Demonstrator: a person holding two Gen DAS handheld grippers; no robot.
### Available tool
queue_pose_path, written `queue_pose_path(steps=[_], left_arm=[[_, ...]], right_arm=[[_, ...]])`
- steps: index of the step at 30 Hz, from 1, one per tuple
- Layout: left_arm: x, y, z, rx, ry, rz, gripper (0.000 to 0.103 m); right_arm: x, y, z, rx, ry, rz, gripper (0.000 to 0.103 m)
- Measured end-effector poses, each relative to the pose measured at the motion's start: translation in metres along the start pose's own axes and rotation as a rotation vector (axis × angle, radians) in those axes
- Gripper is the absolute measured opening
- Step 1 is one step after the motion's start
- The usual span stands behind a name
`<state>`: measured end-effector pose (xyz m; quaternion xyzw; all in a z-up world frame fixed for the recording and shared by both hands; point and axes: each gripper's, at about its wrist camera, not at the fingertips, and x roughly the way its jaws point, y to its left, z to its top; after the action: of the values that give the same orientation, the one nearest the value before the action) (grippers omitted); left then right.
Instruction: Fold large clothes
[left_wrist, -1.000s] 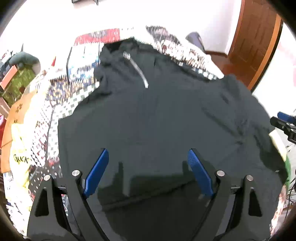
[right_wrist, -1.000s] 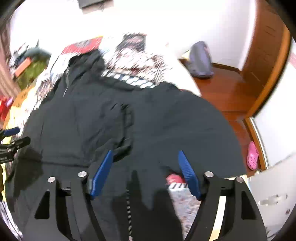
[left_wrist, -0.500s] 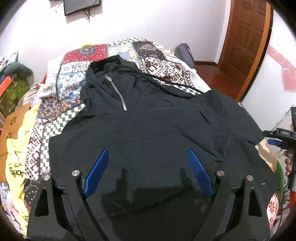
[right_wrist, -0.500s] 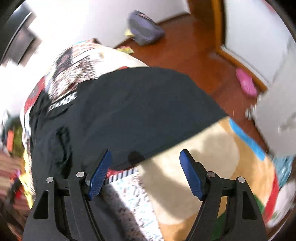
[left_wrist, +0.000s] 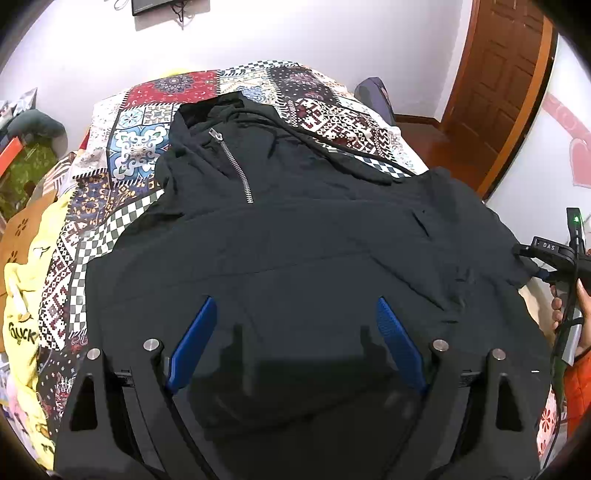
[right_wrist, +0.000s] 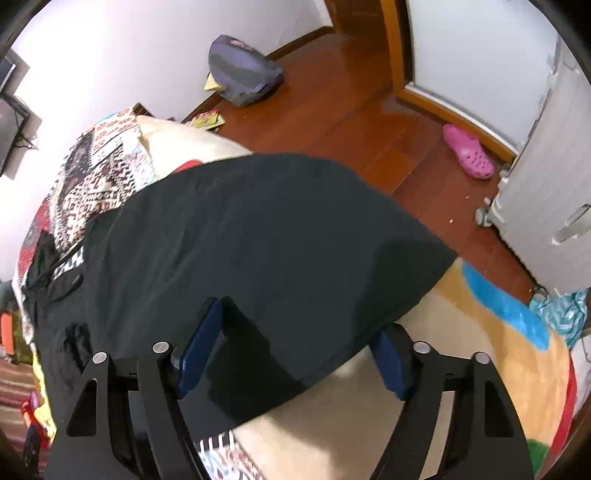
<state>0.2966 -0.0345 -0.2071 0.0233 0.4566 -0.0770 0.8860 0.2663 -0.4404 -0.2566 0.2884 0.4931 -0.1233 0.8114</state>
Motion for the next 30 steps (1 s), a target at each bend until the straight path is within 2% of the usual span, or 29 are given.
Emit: queue_pose_path(steps=[1,2,4,6,11,14,21,26,30], left_arm=[[-0.001,0.001,0.0,-0.002,-0.001,-0.001,0.087],[-0.001,0.002,0.0,-0.003,-0.002,-0.001,0.087],[-0.004,0.003,0.0,-0.005,-0.009,0.003,0.087],[-0.007,0.004,0.0,-0.005,-0.016,0.007,0.087],[-0.022,0.009,0.0,0.001,-0.05,0.028,0.087],[-0.035,0.013,0.0,0.002,-0.074,0.033,0.087],[-0.062,0.024,-0.002,-0.003,-0.124,0.048,0.087],[-0.072,0.033,-0.008,-0.008,-0.136,0.06,0.087],[-0.074,0.043,-0.015,-0.012,-0.129,0.077,0.087]], right_arm=[[-0.002,-0.001,0.001,-0.003,-0.014,-0.012,0.057],[-0.003,0.0,0.003,-0.006,-0.026,-0.023,0.051],[-0.008,-0.001,0.005,-0.017,-0.047,-0.034,0.023],[-0.013,0.001,0.007,-0.033,-0.062,-0.049,0.012],[-0.037,0.018,0.01,-0.095,-0.125,-0.027,0.008],[-0.06,0.041,0.013,-0.144,-0.181,0.005,0.007],[-0.12,0.127,0.001,-0.343,-0.29,0.173,0.006],[-0.137,0.198,-0.043,-0.56,-0.291,0.284,0.006],[-0.123,0.24,-0.084,-0.692,-0.206,0.353,0.006]])
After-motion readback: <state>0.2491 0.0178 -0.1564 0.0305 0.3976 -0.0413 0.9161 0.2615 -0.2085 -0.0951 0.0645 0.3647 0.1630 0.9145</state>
